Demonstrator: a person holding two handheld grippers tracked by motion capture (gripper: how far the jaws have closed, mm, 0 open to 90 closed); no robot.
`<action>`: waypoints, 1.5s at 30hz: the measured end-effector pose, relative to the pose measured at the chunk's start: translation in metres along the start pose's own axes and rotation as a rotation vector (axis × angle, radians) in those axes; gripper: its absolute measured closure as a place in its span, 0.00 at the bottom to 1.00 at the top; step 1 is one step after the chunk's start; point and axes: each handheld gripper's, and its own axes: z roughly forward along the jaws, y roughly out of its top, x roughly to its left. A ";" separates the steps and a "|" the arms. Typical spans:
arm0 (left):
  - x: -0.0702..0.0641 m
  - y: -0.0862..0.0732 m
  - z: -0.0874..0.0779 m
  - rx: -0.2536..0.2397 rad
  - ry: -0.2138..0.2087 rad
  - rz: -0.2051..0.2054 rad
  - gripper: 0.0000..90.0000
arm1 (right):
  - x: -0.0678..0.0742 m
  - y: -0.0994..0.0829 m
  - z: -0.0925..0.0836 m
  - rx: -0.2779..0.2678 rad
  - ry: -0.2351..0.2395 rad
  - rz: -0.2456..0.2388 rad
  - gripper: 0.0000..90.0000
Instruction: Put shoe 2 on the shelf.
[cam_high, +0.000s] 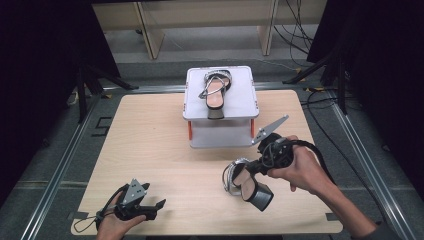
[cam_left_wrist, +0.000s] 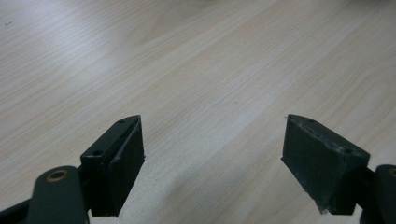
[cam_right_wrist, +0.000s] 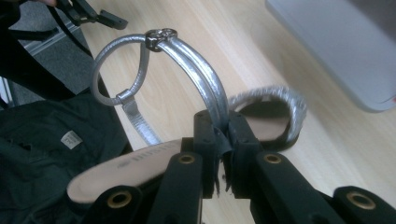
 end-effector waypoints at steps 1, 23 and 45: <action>0.000 0.000 0.000 -0.002 0.002 -0.001 0.23 | 0.001 0.003 -0.005 0.001 -0.001 -0.005 0.95; 0.003 -0.001 0.000 0.003 0.003 -0.006 0.23 | 0.003 0.078 -0.126 -0.064 -0.146 -0.041 0.96; 0.008 -0.004 -0.003 0.001 0.004 -0.032 0.22 | -0.079 0.180 -0.138 -0.079 -0.363 0.068 0.98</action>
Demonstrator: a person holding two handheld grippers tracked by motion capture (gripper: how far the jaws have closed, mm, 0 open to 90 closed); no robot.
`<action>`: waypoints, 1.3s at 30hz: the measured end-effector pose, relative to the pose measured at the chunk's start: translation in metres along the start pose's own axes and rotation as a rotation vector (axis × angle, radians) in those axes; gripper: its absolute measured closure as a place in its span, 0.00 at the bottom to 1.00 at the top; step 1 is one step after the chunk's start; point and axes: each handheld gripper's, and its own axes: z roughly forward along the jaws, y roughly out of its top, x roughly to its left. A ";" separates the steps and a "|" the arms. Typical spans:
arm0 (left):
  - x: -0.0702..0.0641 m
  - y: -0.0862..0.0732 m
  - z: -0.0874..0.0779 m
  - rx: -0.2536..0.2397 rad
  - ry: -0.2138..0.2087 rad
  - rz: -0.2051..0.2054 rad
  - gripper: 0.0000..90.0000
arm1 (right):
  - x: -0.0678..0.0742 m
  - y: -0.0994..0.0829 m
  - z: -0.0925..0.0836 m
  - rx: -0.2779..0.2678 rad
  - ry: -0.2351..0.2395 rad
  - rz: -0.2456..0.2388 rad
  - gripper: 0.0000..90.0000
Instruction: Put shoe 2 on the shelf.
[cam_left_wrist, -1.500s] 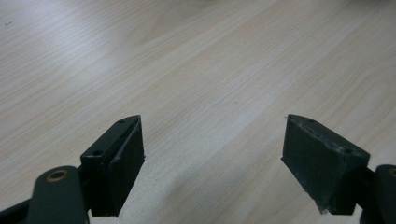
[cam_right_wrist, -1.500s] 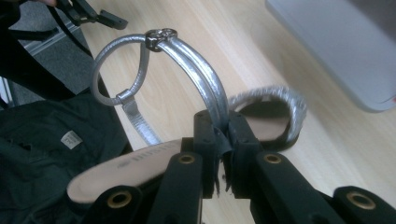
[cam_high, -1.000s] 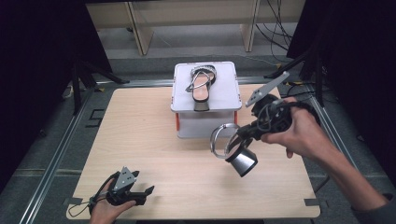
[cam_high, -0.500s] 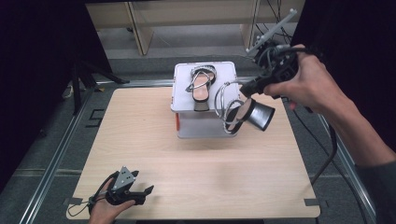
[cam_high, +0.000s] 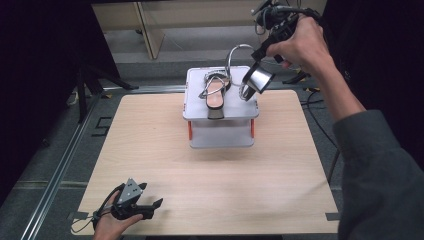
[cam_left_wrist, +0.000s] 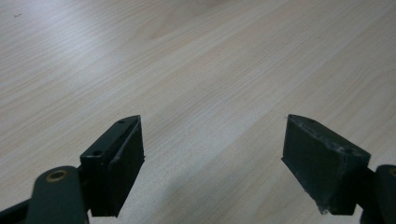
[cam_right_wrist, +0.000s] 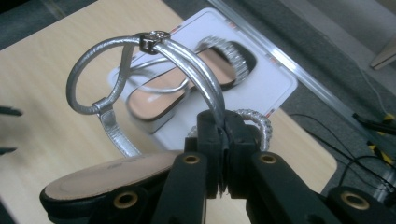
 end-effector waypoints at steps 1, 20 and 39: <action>0.000 0.000 0.000 -0.003 -0.006 0.002 0.22 | -0.004 0.004 0.004 -0.003 -0.009 0.008 0.98; -0.010 0.001 0.000 0.006 -0.036 0.035 0.22 | -0.057 0.068 0.082 -0.105 -0.128 0.097 0.97; -0.014 0.001 0.000 0.018 -0.031 0.058 0.22 | -0.037 0.001 0.127 0.030 -0.008 0.059 0.97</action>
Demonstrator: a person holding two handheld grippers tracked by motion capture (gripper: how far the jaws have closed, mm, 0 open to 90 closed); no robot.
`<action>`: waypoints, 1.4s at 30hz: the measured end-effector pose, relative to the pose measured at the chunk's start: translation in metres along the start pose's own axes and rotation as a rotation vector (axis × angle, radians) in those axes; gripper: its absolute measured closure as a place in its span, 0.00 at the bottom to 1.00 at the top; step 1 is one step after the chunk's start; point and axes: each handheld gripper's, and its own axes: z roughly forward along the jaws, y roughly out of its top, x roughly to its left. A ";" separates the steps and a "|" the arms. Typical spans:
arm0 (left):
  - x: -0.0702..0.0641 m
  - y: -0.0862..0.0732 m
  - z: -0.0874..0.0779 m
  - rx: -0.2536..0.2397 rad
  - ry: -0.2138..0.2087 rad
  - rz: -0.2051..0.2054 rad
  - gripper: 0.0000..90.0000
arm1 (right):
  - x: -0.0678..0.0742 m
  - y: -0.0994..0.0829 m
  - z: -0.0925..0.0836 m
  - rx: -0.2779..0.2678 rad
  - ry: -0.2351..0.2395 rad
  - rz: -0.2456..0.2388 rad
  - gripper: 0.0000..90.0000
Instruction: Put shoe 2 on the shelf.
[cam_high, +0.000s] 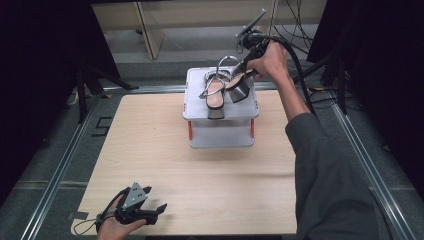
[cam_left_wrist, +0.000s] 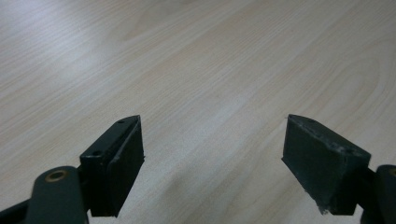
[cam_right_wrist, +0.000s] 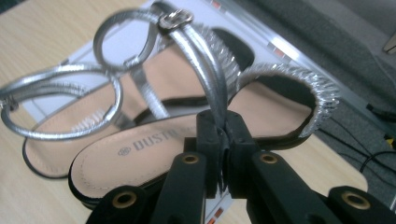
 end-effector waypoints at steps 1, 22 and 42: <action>0.000 0.000 0.000 0.001 -0.002 -0.005 0.22 | 0.001 -0.002 0.002 0.012 0.013 0.015 0.97; 0.001 0.000 0.000 0.000 0.002 -0.008 0.22 | -0.001 -0.044 0.024 0.060 0.091 0.014 0.96; 0.003 -0.001 0.000 0.003 0.009 -0.031 0.22 | 0.005 -0.093 -0.019 -0.127 0.158 0.127 0.36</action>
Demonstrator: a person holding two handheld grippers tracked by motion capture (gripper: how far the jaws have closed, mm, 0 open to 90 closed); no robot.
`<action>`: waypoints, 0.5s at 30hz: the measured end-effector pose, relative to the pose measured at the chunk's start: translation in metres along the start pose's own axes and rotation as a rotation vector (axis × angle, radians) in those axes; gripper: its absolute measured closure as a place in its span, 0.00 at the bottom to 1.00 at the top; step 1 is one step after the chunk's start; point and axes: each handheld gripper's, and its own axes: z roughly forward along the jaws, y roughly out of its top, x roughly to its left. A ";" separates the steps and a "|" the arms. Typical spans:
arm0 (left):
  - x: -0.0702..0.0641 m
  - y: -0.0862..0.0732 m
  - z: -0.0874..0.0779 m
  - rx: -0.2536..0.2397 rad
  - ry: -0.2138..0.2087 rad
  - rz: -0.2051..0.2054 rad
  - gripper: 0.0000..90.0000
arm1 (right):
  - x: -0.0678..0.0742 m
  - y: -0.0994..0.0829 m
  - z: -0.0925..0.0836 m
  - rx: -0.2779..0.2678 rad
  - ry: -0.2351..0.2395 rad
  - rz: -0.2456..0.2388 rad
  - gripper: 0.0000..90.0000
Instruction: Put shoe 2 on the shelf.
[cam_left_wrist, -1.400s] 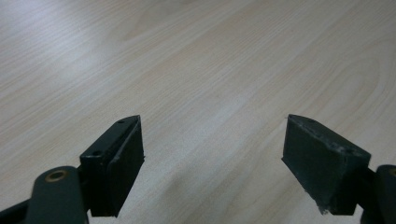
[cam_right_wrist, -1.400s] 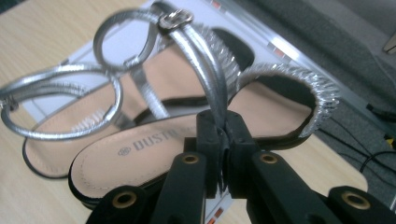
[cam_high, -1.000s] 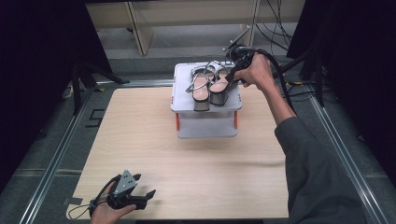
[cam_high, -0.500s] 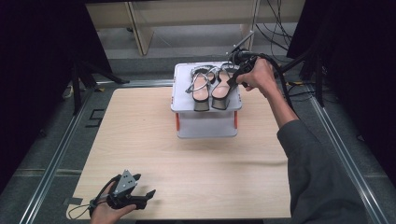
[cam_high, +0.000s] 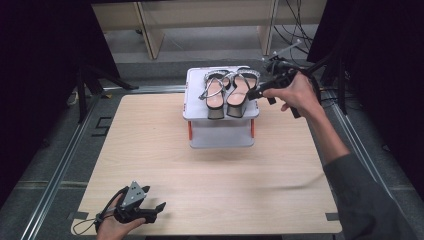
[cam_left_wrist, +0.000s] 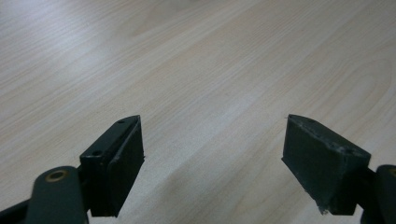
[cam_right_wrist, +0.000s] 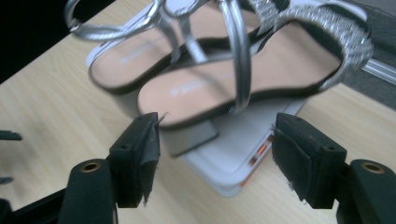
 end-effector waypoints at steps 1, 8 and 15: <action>0.000 0.000 0.000 0.000 0.002 -0.002 0.22 | 0.001 -0.007 -0.003 -0.006 0.007 0.003 0.35; 0.001 -0.002 -0.001 -0.012 0.005 -0.008 0.22 | 0.009 -0.058 -0.014 -0.028 0.025 0.037 0.33; -0.002 -0.002 0.000 -0.028 -0.009 -0.037 0.22 | 0.015 -0.114 -0.014 -0.015 0.022 0.078 0.31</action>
